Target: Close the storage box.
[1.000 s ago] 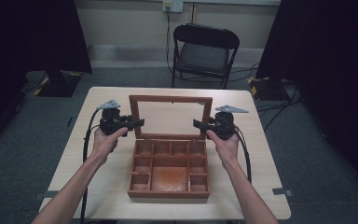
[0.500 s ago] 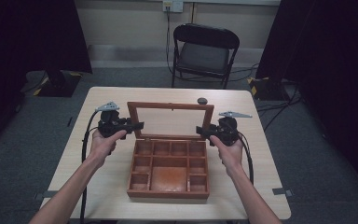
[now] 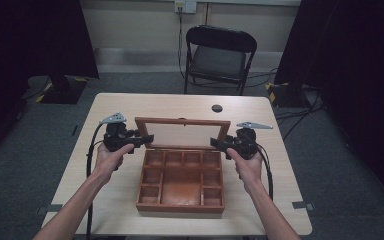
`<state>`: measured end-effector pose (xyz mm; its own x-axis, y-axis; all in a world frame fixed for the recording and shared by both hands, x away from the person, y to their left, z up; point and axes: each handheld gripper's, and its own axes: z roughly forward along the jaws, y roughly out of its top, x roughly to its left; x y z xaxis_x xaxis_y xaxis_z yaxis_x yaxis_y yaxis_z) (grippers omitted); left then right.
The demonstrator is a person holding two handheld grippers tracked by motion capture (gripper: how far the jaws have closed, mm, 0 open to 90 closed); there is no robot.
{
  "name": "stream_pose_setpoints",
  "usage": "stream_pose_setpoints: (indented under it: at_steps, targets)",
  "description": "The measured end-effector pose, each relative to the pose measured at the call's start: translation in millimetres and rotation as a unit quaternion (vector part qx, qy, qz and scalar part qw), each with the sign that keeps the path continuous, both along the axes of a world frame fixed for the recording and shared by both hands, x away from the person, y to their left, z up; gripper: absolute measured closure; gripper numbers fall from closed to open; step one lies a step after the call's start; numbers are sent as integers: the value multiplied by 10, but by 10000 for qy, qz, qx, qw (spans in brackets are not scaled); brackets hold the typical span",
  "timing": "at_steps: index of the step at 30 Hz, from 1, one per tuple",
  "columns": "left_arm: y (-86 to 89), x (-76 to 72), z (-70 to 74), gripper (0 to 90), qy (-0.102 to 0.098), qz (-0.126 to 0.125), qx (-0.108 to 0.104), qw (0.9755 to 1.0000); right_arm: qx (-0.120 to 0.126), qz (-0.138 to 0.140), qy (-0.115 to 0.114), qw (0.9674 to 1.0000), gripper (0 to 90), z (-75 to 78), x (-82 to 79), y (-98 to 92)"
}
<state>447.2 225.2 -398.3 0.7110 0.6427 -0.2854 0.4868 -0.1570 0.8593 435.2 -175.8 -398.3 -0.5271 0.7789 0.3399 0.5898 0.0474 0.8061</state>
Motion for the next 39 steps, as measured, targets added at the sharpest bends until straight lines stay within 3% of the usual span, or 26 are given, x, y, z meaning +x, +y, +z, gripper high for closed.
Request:
stream_pose_setpoints:
  at_steps: [3, 8, 12, 16, 20, 22, 27, 30, 33, 35, 39]
  targets:
    - [-13, -26, 4, 482, 31, 31, -8, 10000, 4, 20, -5, 10000, 380, 6, -16, -5]
    - [-15, -77, 25, 459, 77, 22, 156, 9998, -93, 79, -4, 9999, 345, 11, -51, 21]
    - [5, -103, 12, 455, 66, 52, 43, 10000, -146, 62, -20, 9999, 339, 17, -67, 37]
    - [-18, -107, -20, 433, 91, 43, 159, 9998, -159, 68, -27, 9998, 331, 16, -85, 35]
    - [-59, -135, -16, 427, -20, -20, 283, 9996, -266, 98, -89, 9996, 322, 20, -135, 34]
    - [-72, -146, -10, 413, -17, -27, 284, 9996, -201, 112, -67, 9997, 320, 36, -161, 14]
    - [-74, -160, -13, 408, 12, -53, 293, 9996, -202, 18, -36, 9998, 292, 27, -216, -70]
    - [-72, -170, -14, 399, 34, -58, 300, 9995, -133, 106, 67, 9998, 293, -1, -226, -120]
    - [-73, -179, -19, 388, 53, -44, 290, 9996, -214, 93, 102, 9997, 294, -20, -244, -170]
    - [-70, -171, -29, 378, 127, -5, 178, 9998, -259, -56, 209, 9994, 321, -42, -268, -288]
    - [-72, -178, -20, 350, 127, -41, 139, 9998, -181, -215, 187, 9994, 346, -4, -277, -412]
